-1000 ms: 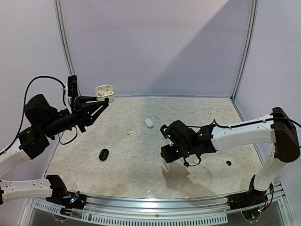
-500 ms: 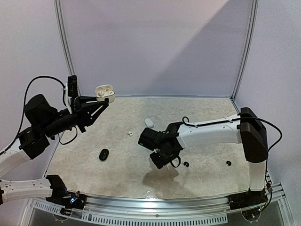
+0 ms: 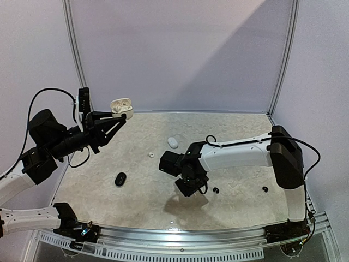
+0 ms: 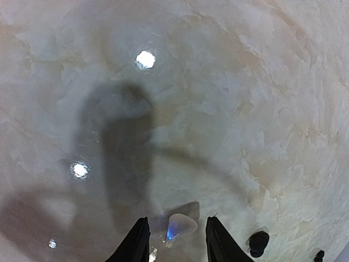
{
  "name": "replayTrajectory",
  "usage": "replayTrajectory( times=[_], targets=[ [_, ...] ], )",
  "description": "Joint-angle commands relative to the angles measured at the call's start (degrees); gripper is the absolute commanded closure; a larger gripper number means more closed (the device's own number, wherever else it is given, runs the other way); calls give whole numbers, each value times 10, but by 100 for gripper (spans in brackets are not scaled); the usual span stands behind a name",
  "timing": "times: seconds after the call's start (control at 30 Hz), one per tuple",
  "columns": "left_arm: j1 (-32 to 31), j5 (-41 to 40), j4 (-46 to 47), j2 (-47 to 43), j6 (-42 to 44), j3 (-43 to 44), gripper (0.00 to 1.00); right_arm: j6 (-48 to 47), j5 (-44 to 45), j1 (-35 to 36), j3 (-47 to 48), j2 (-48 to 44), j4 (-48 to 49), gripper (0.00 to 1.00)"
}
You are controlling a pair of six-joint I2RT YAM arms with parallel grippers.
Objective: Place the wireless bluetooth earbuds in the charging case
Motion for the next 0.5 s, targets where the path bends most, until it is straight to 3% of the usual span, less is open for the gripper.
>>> replayTrajectory(
  times=[0.0, 0.47],
  targets=[
    [6, 6, 7, 3, 2, -4, 100, 2, 4, -2, 1, 12, -6, 65],
    [6, 8, 4, 2, 2, -3, 100, 4, -10, -20, -34, -1, 6, 74]
  ],
)
